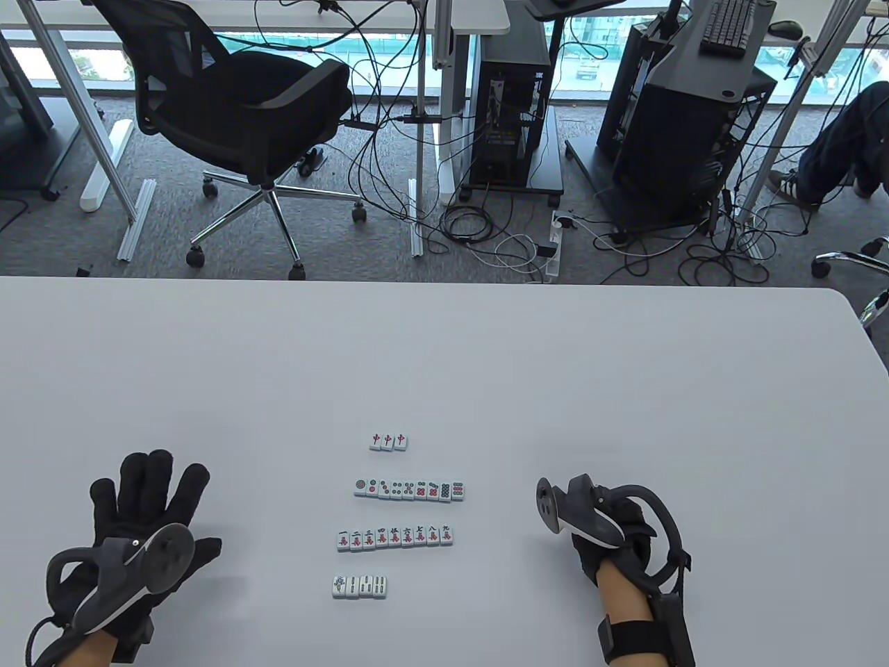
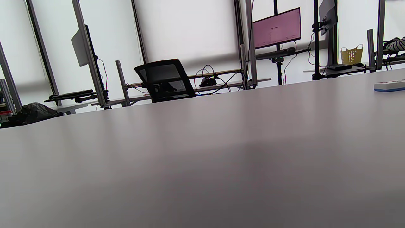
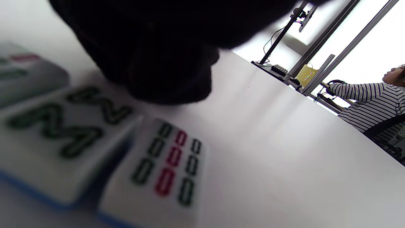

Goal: Mahjong suit sorting

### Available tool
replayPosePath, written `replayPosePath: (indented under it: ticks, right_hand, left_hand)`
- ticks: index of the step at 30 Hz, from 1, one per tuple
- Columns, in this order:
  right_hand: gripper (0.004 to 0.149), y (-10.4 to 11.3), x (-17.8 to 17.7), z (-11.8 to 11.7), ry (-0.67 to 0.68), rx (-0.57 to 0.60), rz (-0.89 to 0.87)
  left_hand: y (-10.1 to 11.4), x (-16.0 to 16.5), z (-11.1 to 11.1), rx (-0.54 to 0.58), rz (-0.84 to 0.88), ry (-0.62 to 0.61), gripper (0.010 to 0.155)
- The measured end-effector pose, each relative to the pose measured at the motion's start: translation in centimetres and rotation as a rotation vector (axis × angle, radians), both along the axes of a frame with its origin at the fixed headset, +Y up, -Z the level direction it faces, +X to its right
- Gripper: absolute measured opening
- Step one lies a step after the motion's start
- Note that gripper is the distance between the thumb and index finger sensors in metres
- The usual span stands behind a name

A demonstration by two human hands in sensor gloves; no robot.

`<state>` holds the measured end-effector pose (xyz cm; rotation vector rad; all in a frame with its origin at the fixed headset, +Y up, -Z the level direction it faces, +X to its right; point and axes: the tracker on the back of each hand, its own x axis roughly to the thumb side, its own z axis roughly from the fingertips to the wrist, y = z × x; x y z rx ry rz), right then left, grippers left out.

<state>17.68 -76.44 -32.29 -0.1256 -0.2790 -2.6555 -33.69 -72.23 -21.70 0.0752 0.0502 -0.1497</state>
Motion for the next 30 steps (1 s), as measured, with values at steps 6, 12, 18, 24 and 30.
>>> replayPosePath:
  ticks: [6, 12, 18, 24, 30]
  right_hand:
    - [0.057, 1.2, -2.1, 1.4, 0.138, 0.112, -0.031]
    - [0.058, 3.9, -9.0, 5.9, 0.386, 0.256, -0.299]
    - [0.059, 3.8, -15.4, 9.5, 0.546, 0.208, -0.410]
    - [0.059, 1.6, -20.0, 11.1, 0.583, 0.028, -0.398]
    - [0.059, 0.1, -21.1, 10.2, 0.551, -0.043, -0.365]
  left_hand:
    - [0.0, 0.0, 0.0, 0.002, -0.001, -0.003, 0.092]
    - [-0.1, 0.0, -0.1, -0.001, -0.007, 0.004, 0.092]
    - [-0.1, 0.1, -0.1, 0.001, -0.008, -0.001, 0.092]
    - [0.0, 0.2, 0.0, 0.011, -0.004, -0.010, 0.092]
    - [-0.1, 0.1, -0.1, 0.020, 0.005, -0.020, 0.092]
